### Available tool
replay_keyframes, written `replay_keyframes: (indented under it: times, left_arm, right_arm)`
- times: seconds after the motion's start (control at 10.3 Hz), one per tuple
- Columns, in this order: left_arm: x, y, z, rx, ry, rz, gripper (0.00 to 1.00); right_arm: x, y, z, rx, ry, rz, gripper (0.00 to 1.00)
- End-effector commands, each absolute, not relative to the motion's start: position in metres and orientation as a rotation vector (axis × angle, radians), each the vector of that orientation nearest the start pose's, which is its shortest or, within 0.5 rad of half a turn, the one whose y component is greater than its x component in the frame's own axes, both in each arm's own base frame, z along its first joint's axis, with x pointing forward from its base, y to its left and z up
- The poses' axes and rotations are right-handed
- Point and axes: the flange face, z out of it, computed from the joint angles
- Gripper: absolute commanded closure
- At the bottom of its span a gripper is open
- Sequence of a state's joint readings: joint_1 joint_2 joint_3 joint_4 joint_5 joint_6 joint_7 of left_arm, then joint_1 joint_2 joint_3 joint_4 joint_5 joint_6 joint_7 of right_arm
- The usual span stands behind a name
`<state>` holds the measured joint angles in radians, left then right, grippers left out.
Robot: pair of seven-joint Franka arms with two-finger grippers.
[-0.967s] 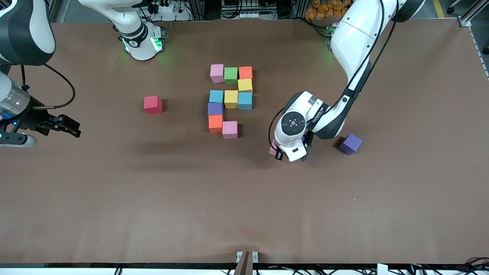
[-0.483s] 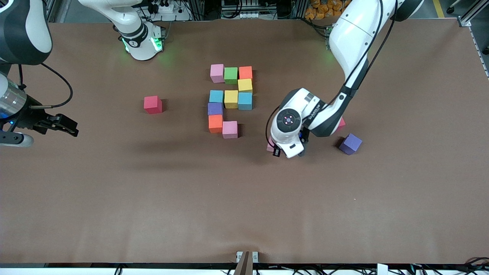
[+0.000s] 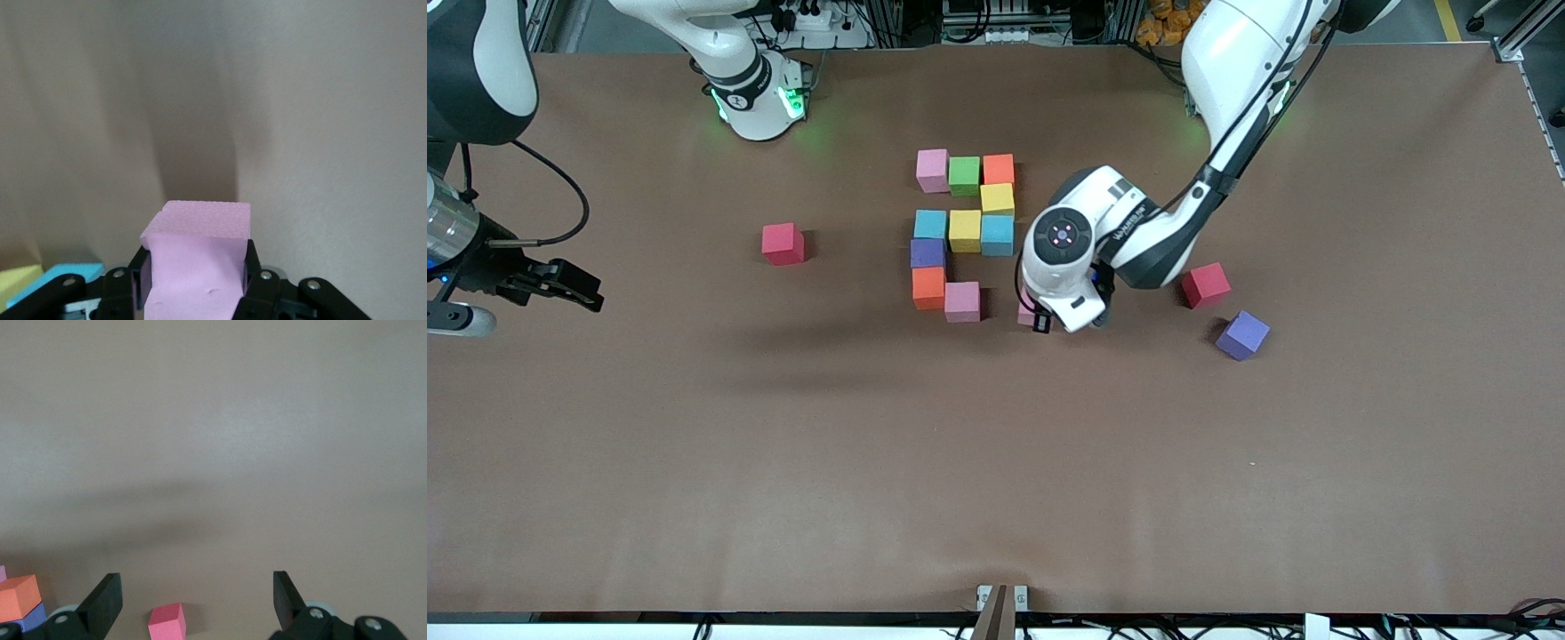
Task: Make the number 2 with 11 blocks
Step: 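Carry the pink cube to the figure with the left gripper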
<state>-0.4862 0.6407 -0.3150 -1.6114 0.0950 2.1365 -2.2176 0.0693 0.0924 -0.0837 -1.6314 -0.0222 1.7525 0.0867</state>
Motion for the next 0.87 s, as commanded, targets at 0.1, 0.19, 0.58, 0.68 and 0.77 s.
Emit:
replay_keyframes:
  times: [0.1,0.19,0.58,0.68,0.77]
  left_arm:
    - [0.479,-0.497,0.252,-2.274,-2.093,0.197,1.00]
    - [0.479,-0.499,0.252,-2.259,-2.110,0.202,1.00]
    - [0.470,-0.507,0.240,-2.224,-2.130,0.211,1.00]
    - [0.470,-0.508,0.237,-2.219,-2.141,0.214,1.00]
    - [0.470,-0.508,0.233,-2.202,-2.150,0.214,1.00]
  right_arm:
    - [0.592,-0.012,0.569,-3.167,0.152,-0.050,0.00]
    - [0.592,-0.012,0.569,-3.166,0.152,-0.053,0.00]
    - [0.592,-0.011,0.569,-3.167,0.149,-0.053,0.00]
    - [0.592,-0.011,0.569,-3.166,0.150,-0.053,0.00]
    - [0.592,-0.011,0.569,-3.167,0.149,-0.053,0.00]
